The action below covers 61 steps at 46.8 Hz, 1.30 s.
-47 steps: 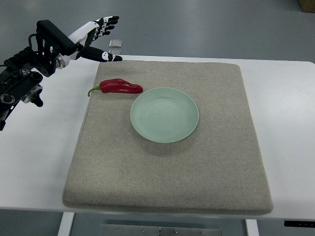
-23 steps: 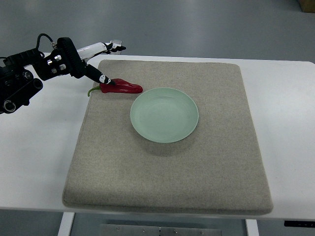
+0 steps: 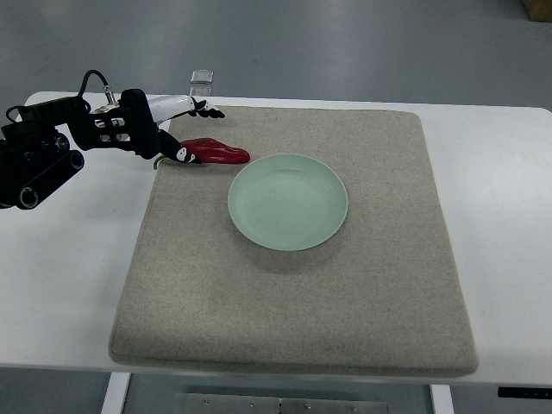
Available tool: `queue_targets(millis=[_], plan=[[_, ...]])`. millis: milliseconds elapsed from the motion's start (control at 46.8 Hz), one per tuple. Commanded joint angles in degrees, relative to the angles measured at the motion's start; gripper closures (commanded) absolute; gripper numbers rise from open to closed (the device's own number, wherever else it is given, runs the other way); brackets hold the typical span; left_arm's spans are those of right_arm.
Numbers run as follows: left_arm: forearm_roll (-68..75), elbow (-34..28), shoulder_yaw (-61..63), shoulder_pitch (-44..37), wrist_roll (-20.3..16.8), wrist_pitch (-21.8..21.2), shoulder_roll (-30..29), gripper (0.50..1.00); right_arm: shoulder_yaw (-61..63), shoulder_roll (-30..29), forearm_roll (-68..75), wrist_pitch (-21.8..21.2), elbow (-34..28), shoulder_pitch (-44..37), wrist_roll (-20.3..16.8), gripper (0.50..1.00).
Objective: Place red pepper on plate with left hand
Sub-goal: 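Close the left hand fingers around the red pepper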
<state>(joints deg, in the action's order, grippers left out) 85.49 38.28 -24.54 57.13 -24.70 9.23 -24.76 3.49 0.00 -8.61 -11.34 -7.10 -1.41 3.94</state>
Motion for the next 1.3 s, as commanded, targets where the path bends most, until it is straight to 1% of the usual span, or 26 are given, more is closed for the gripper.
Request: queue_targets(millis=[0,43,85,128,192,363,726,1090,1175,1261,1282], plan=[[1.1,-0.6,0.2,0.0,0.0,-0.1,0.6,0.701,0.0,0.0,0.0,0.0,0.1,0.0,0.0,0.568],[1.5,-0.7,0.5,0.0,0.0,-0.1,0.6,0.722,0.0,0.0,0.0,0.0,0.0,0.0,0.0,0.568],[1.6,-0.7,0.6,0.0,0.0,-0.2,0.6,0.729,0.0,0.0,0.0,0.0,0.0,0.0,0.0,0.568],[1.7,-0.7,0.9,0.0,0.0,-0.4,0.7,0.767,0.0,0.0,0.0,0.0,0.1,0.0,0.0,0.568],[1.7,-0.7,1.4,0.0,0.0,-1.1,0.7,0.784,0.0,0.0,0.0,0.0,0.1,0.0,-0.1,0.568],[1.7,-0.7,3.4,0.0,0.0,-2.6,0.7,0.787,-0.1,0.0,0.0,0.0,0.0,0.0,0.0,0.568],[1.7,-1.5,3.4,0.0,0.0,-3.0,0.9,0.776,0.0,0.0,0.0,0.0,0.0,0.0,-0.1,0.568],[1.7,-2.4,3.8,-0.1,0.0,-3.0,1.1,0.799,0.0,0.0,0.0,0.0,0.0,0.0,0.0,0.568],[1.7,-2.7,3.9,-0.1,-0.1,-3.9,1.3,0.802,0.0,0.0,0.0,0.0,0.0,0.0,0.0,0.568],[1.7,-3.1,5.1,-0.1,-0.1,-4.9,1.3,0.819,0.0,0.0,0.0,0.0,0.1,0.0,0.0,0.568],[1.7,-3.1,5.6,-0.1,-0.1,-5.1,1.3,0.834,0.0,0.0,0.0,0.0,0.0,0.0,0.0,0.568]])
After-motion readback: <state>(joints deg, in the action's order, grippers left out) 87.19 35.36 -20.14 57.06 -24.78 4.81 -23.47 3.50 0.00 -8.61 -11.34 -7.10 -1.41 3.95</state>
